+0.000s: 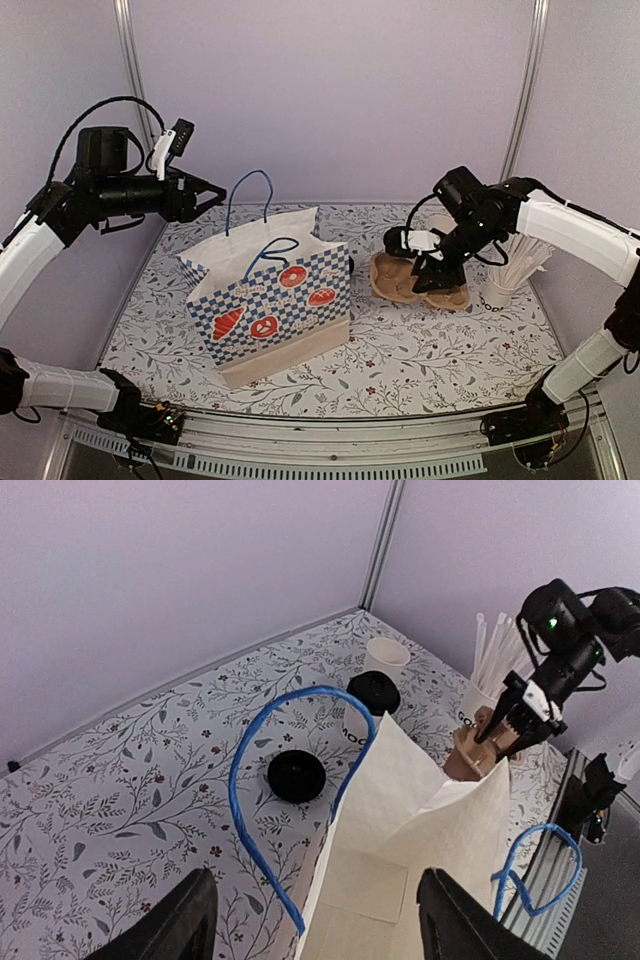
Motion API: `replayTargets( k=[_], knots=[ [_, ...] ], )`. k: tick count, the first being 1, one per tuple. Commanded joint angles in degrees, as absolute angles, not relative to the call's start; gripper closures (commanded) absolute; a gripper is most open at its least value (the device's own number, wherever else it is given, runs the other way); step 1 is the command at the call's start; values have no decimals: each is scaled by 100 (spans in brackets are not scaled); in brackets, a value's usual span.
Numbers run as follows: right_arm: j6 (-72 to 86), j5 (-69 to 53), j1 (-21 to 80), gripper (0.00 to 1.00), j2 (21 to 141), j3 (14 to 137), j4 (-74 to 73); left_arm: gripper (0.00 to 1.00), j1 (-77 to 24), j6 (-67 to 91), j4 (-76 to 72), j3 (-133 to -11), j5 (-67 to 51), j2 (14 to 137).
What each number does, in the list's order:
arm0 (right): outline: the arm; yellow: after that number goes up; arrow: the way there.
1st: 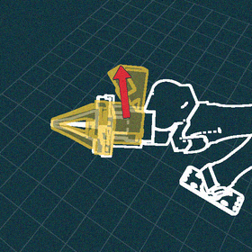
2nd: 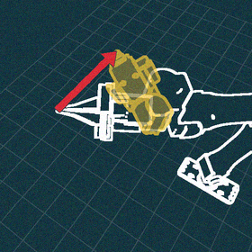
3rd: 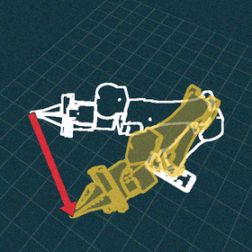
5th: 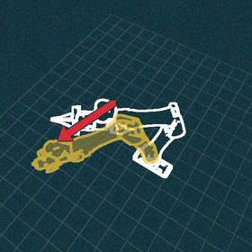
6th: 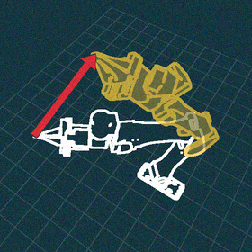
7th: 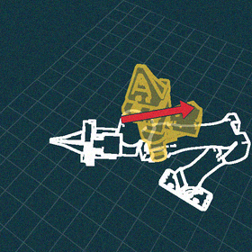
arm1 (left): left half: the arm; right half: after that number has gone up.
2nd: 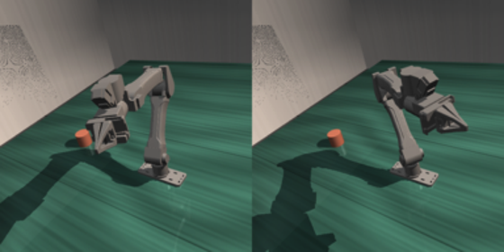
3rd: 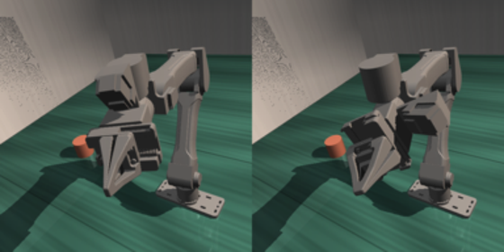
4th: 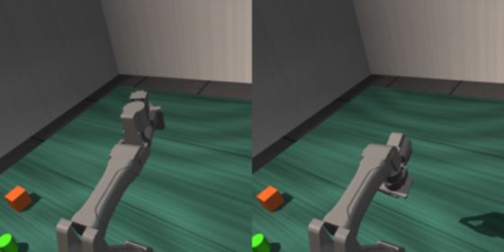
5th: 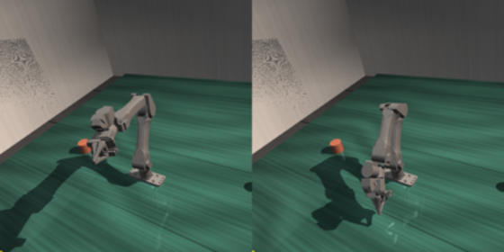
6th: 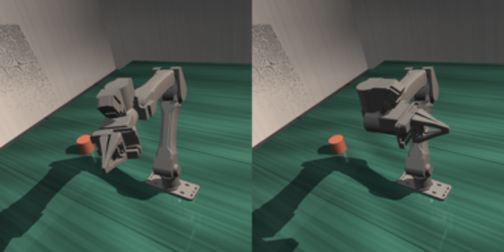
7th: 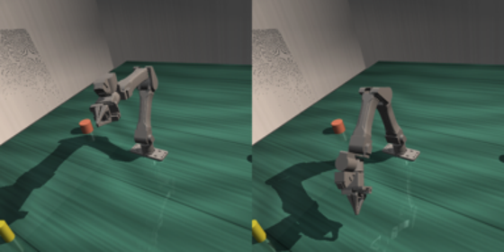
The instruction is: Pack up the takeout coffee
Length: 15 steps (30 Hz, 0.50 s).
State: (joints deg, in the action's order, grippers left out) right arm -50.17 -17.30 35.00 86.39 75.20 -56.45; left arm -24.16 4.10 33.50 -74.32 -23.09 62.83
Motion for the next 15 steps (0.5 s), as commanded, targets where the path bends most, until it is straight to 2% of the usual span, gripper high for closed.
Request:
replayTargets(
  k=[1, 6, 15],
  knots=[
    [-4825, -2228, 3545, 65, 8457, 8531, -5917, 28, -2345, 424, 3869, -7339, -2055, 5963],
    [-4814, -2534, 3542, 64, 8783, 9920, -5982, 23, -2295, 457, 3945, -7028, -2090, 5843],
    [-4687, -3303, 3585, 64, 9284, 11563, -5584, 27, -2238, 246, 4220, -7182, -2383, 6563]
  ],
)
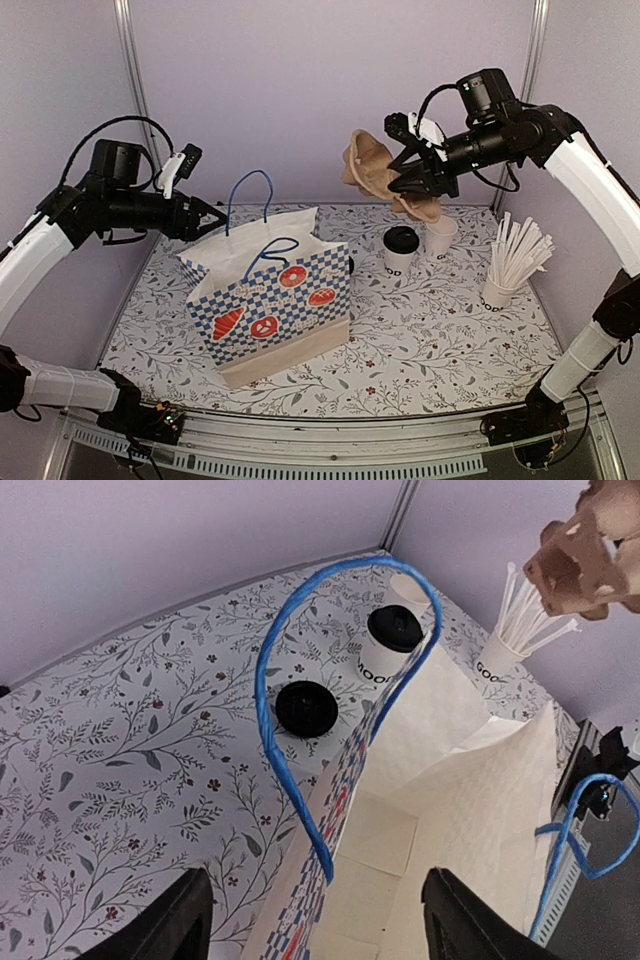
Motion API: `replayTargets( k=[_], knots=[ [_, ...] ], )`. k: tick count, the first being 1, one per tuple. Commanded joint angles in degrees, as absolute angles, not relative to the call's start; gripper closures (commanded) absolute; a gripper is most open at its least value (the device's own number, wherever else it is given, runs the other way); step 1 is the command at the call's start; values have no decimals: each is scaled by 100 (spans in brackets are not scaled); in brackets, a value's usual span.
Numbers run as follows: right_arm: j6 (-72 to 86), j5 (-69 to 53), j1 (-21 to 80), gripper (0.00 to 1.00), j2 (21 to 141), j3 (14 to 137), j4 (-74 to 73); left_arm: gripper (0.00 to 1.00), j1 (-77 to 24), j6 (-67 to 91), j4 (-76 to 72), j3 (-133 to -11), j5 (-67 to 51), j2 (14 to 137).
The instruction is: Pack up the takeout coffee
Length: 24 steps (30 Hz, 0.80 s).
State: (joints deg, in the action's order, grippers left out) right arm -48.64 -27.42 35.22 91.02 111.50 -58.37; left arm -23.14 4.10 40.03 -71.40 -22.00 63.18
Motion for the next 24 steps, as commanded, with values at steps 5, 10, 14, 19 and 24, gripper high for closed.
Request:
replayTargets(
  k=[5, 10, 14, 19, 24],
  knots=[
    [-4524, -3746, 3707, 64, 9435, 11973, -5376, 33, -2220, 104, 4543, -7364, -2568, 7008],
    [-4558, -3946, 4017, 64, 9531, 12085, -5297, 45, -2213, -104, 4565, -7408, -2984, 7191],
    [-4569, -4063, 4295, 64, 9739, 12331, -5300, 61, -2206, -226, 4531, -7435, -3429, 7348],
    [-4378, -4346, 4585, 64, 10072, 12787, -5192, 79, -2255, -199, 4490, -7548, -4037, 7708],
    [-4084, -4661, 4854, 65, 10332, 12955, -5093, 88, -2479, -98, 4344, -7769, -4467, 7922]
  ],
)
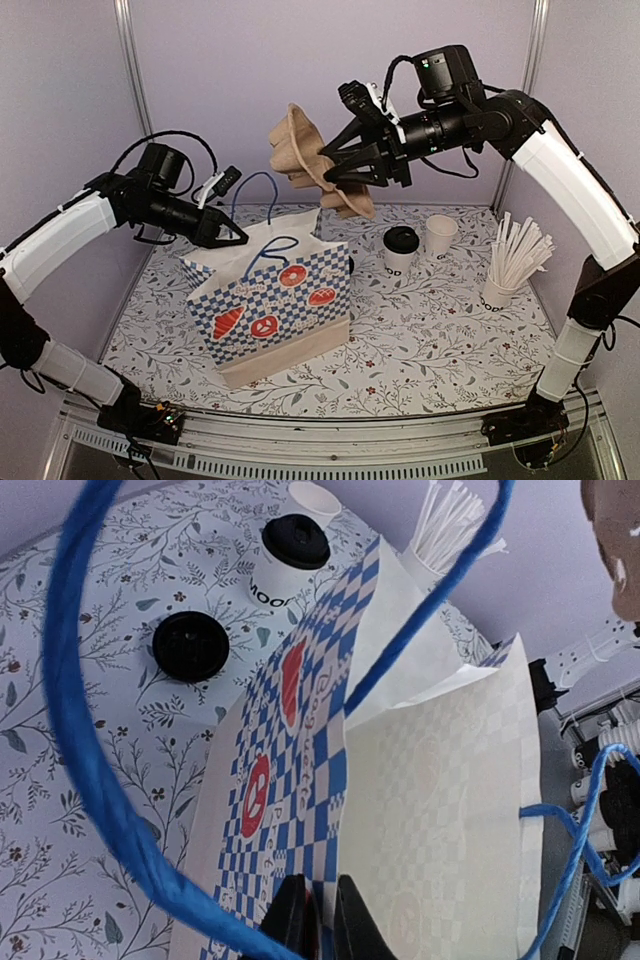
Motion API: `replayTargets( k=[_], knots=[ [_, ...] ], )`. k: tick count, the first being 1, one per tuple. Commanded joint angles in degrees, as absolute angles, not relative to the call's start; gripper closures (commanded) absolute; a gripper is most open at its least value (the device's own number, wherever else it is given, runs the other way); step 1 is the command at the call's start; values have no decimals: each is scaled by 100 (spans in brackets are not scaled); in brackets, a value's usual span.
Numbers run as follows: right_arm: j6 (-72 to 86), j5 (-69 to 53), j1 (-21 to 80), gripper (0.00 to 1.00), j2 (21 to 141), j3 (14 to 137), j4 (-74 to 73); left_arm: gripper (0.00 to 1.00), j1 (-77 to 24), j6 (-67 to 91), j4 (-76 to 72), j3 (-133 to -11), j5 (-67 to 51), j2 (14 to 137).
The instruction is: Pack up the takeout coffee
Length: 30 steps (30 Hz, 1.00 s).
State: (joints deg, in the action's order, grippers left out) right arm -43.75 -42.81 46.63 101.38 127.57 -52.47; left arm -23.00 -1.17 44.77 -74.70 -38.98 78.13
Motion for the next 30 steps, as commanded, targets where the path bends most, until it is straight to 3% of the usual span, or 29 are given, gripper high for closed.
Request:
replayTargets(
  k=[1, 6, 30],
  knots=[
    [-4079, -4674, 4912, 65, 10387, 12956, -5098, 89, -2527, -103, 4342, -7815, -4487, 7958],
    [-4069, -4726, 5203, 66, 10534, 12959, -5123, 95, -2752, -98, 4342, -7994, -4770, 8100],
    [-4428, -4577, 5620, 66, 10370, 11877, -5617, 99, -3520, -14, 4096, -8381, -5276, 8998]
  ],
)
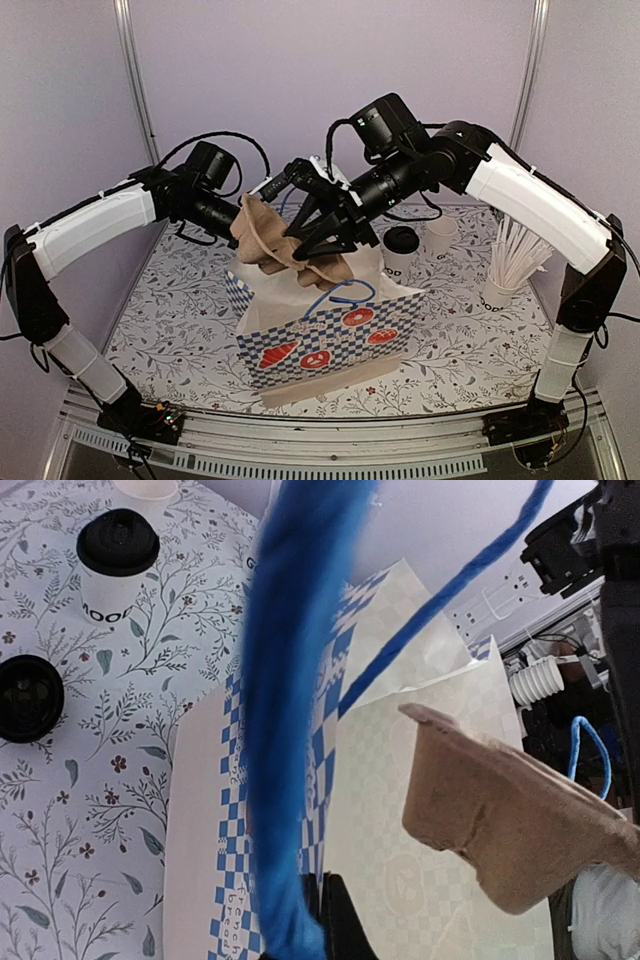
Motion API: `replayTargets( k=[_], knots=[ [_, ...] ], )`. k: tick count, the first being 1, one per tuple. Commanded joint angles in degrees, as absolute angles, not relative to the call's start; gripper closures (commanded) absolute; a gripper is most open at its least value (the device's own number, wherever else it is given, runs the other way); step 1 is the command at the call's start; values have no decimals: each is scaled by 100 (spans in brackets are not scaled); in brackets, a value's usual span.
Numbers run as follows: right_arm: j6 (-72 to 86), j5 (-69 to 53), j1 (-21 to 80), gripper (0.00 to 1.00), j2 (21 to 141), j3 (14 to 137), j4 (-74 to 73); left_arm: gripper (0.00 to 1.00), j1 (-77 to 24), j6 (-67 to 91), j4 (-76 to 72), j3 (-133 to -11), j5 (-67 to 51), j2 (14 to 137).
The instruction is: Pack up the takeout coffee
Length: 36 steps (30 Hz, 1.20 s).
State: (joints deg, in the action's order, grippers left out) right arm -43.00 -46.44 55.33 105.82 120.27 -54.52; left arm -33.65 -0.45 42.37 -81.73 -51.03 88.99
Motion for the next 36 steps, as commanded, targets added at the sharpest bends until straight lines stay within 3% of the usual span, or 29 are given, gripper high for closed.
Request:
replayTargets(
  k=[1, 5, 9, 13, 17, 23, 36],
  knots=[
    [-4430, -4533, 5622, 66, 10350, 11836, -5623, 98, -3543, -14, 4091, -8399, -5280, 9007],
    [-4458, -4321, 5614, 67, 10261, 11602, -5689, 98, -3632, 120, 4006, -8386, -5282, 9009],
    [-4570, -4105, 5618, 67, 10140, 11291, -5916, 80, -3666, 159, 3951, -8318, -5074, 8956],
    [-4651, -3815, 5609, 68, 10213, 11311, -6326, 50, -3668, 331, 3856, -8191, -4470, 8773],
    [-4649, -3641, 5608, 68, 10277, 11330, -6621, 39, -3612, 389, 3802, -8075, -3804, 8286],
    [-4569, -3374, 5609, 69, 10271, 11270, -6827, 33, -3342, 458, 3497, -7759, -3354, 7410],
    [-4061, -2505, 5616, 68, 10488, 11463, -6476, 33, -2577, 605, 3203, -7069, -3321, 6626]
  ],
)
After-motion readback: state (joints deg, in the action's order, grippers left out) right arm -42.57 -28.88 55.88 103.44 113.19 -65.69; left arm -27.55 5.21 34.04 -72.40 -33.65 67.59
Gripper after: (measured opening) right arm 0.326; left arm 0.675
